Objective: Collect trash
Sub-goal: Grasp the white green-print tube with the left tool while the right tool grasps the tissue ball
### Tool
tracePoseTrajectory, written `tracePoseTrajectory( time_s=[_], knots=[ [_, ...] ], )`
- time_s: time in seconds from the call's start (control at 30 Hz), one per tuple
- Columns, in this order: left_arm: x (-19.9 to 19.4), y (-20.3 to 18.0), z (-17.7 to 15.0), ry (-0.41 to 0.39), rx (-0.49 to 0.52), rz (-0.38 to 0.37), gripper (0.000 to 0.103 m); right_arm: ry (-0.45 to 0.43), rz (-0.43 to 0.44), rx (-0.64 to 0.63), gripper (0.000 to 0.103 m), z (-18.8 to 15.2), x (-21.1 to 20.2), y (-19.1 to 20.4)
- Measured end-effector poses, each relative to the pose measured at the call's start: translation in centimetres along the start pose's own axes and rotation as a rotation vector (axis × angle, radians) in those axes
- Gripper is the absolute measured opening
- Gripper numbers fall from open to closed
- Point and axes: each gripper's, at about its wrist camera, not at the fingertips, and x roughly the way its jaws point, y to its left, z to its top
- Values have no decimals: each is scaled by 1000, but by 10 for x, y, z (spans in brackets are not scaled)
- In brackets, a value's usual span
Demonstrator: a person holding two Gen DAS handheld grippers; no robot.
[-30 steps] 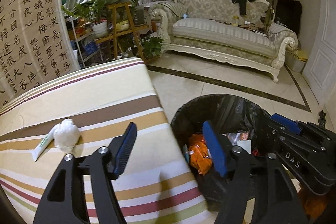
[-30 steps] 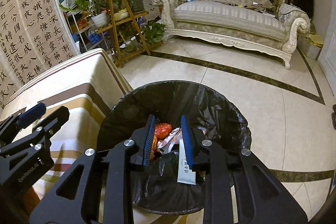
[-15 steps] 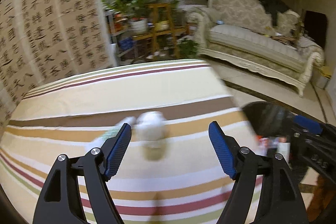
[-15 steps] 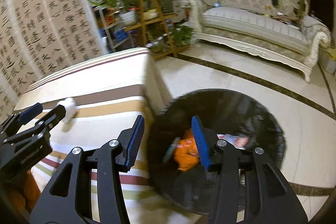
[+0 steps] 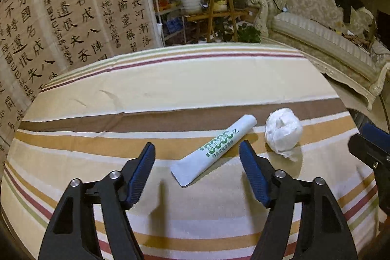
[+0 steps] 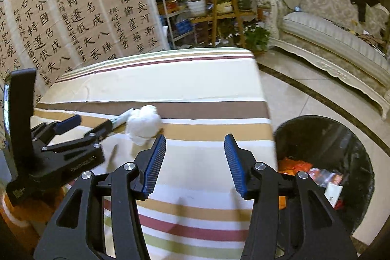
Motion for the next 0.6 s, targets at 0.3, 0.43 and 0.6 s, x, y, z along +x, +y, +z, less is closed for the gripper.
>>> tracePoseTrajectory(
  time_s=[0.3, 0.43, 0.6],
  knots=[
    [10, -2, -3, 46, 23, -68, 41, 28, 24, -32, 49, 5, 16, 22],
    [8, -5, -4, 38, 40, -69, 27, 37, 31, -40, 49, 7, 22, 27],
    [8, 2, -3, 32, 16, -74, 19, 48, 41, -49, 49, 7, 29, 36]
  ],
)
